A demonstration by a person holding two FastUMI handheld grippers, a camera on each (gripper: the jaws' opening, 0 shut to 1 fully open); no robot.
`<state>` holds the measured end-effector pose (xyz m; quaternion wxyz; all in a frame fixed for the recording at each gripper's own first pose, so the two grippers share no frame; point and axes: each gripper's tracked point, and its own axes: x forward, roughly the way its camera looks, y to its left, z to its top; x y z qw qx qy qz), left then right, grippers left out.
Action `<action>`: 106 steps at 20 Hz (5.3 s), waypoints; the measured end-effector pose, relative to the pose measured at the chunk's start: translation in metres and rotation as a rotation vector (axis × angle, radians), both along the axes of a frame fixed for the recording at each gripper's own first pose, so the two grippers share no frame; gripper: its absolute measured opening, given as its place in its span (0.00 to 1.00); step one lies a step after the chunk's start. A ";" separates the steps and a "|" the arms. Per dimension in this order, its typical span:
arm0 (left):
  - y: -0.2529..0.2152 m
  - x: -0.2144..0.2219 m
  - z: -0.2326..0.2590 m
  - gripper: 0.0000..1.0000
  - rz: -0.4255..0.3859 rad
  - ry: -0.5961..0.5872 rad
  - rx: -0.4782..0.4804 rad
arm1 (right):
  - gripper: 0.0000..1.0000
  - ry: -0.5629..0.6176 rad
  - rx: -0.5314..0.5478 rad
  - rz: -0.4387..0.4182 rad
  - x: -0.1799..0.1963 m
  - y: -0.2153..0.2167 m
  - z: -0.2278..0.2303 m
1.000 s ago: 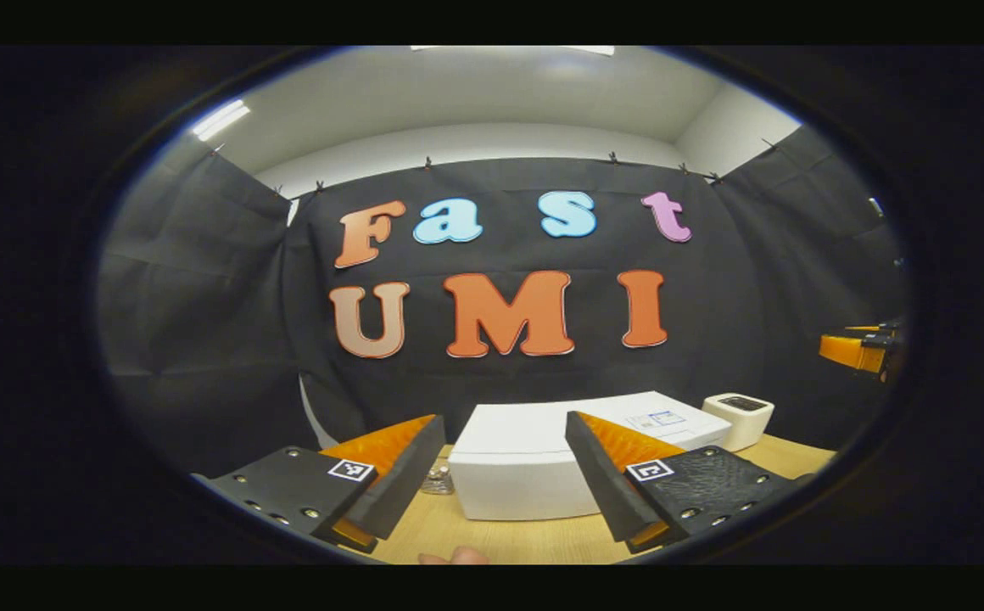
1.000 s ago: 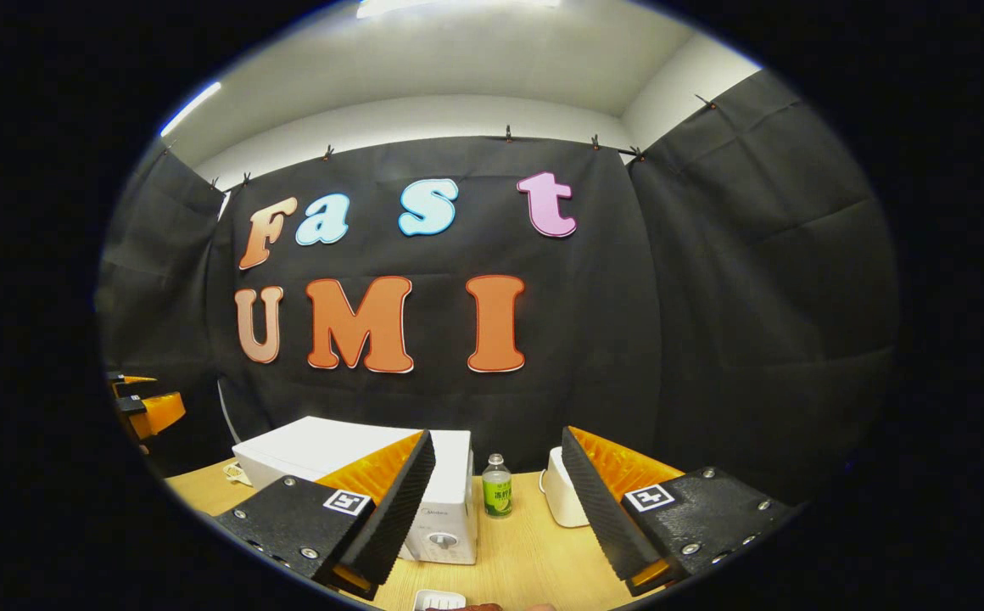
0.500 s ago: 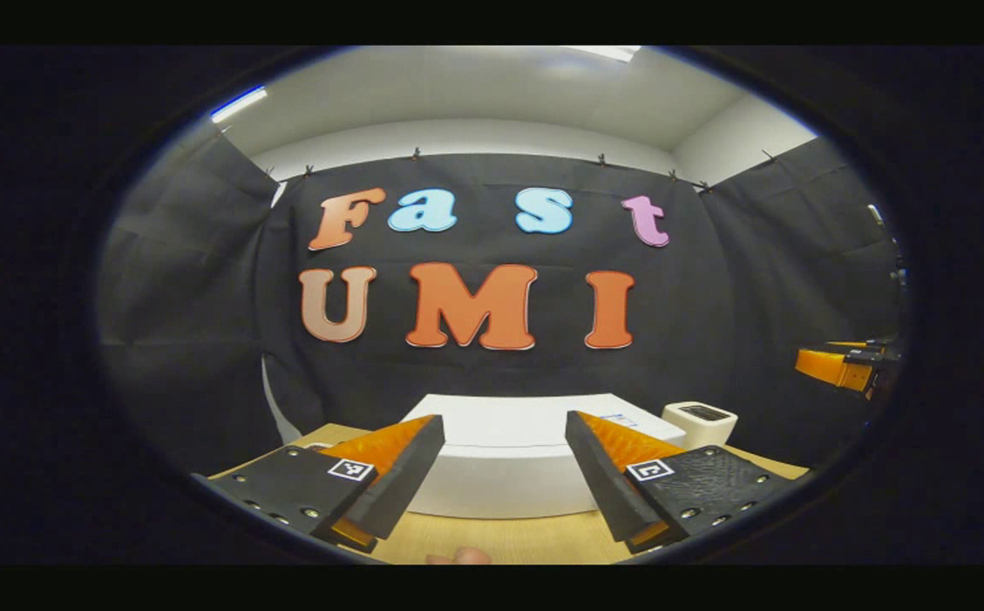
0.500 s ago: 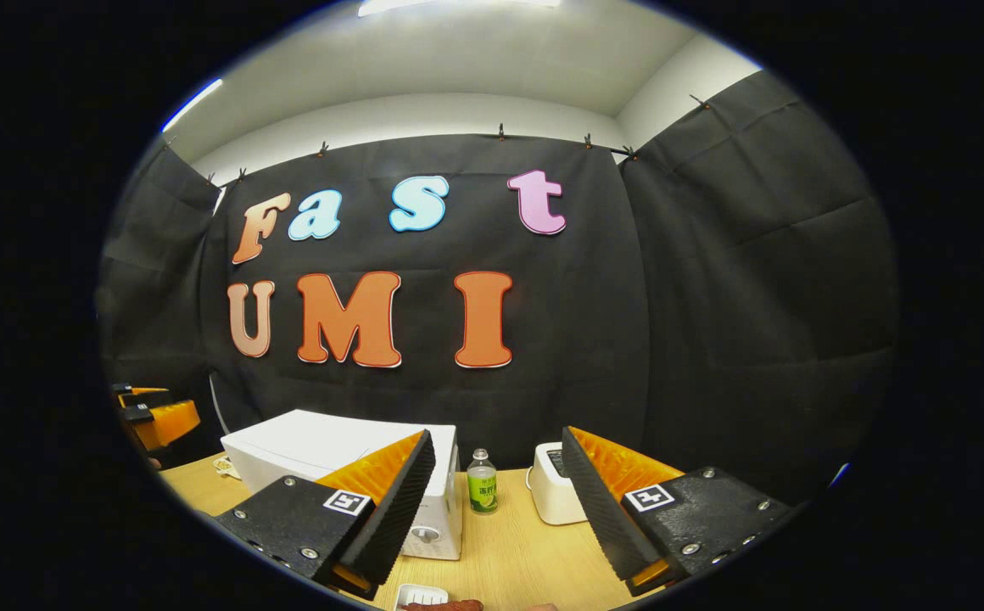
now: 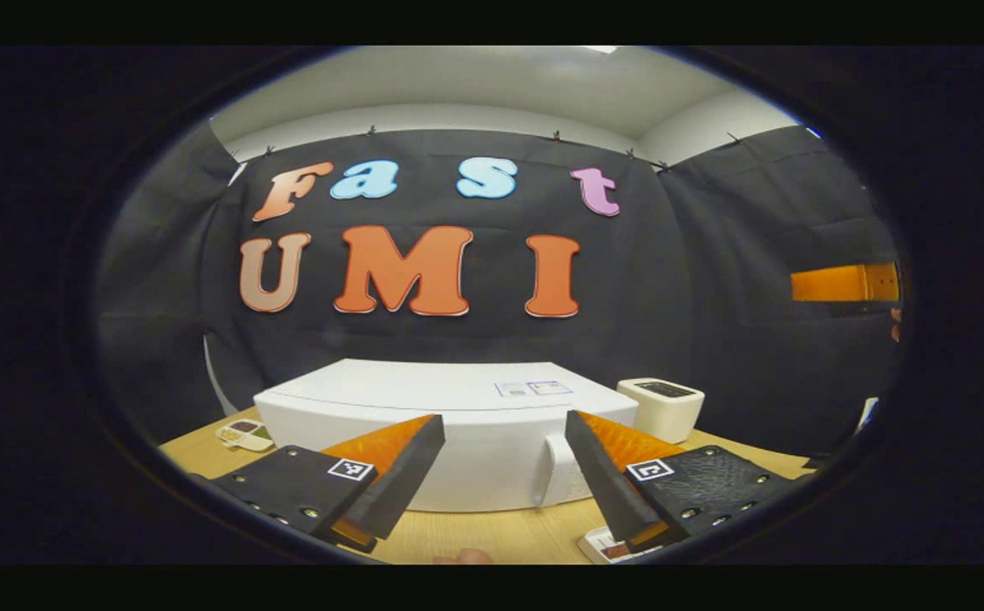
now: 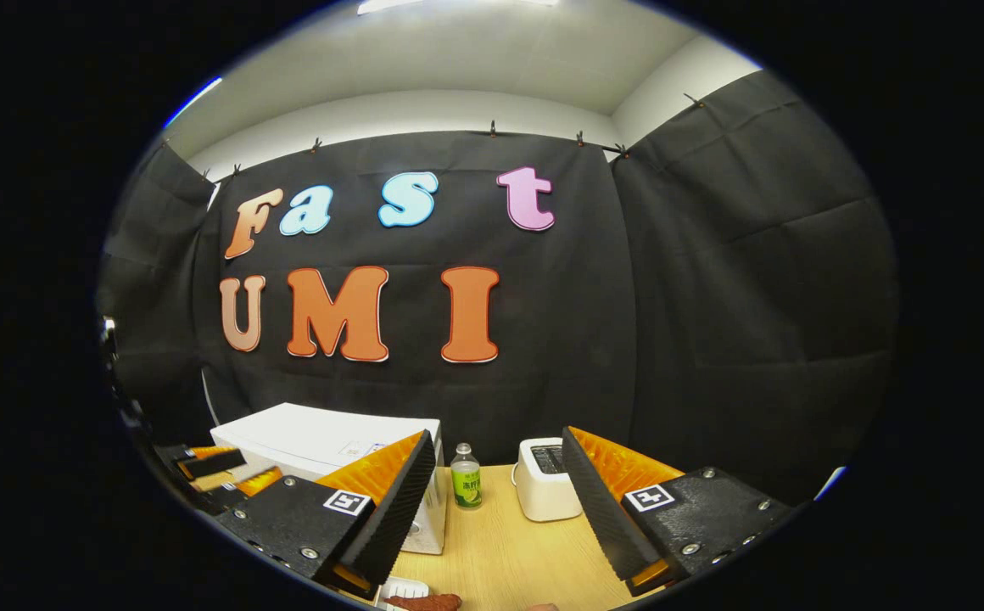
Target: Open the microwave oven with the left hand, put the food in, and close the microwave oven.
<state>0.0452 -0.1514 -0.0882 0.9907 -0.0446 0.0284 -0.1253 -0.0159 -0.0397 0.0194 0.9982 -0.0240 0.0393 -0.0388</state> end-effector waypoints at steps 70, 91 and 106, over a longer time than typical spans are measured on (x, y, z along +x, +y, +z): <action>0.134 -0.207 -0.107 0.16 -0.145 0.105 -0.007 | 0.94 0.103 0.061 0.119 -0.021 0.042 -0.081; 0.381 -0.284 -0.109 0.89 0.435 0.106 0.033 | 0.94 0.158 0.178 0.123 -0.053 0.082 -0.146; 0.426 -0.237 -0.117 0.89 0.494 0.101 -0.014 | 0.95 0.426 0.648 -0.037 -0.054 0.048 -0.280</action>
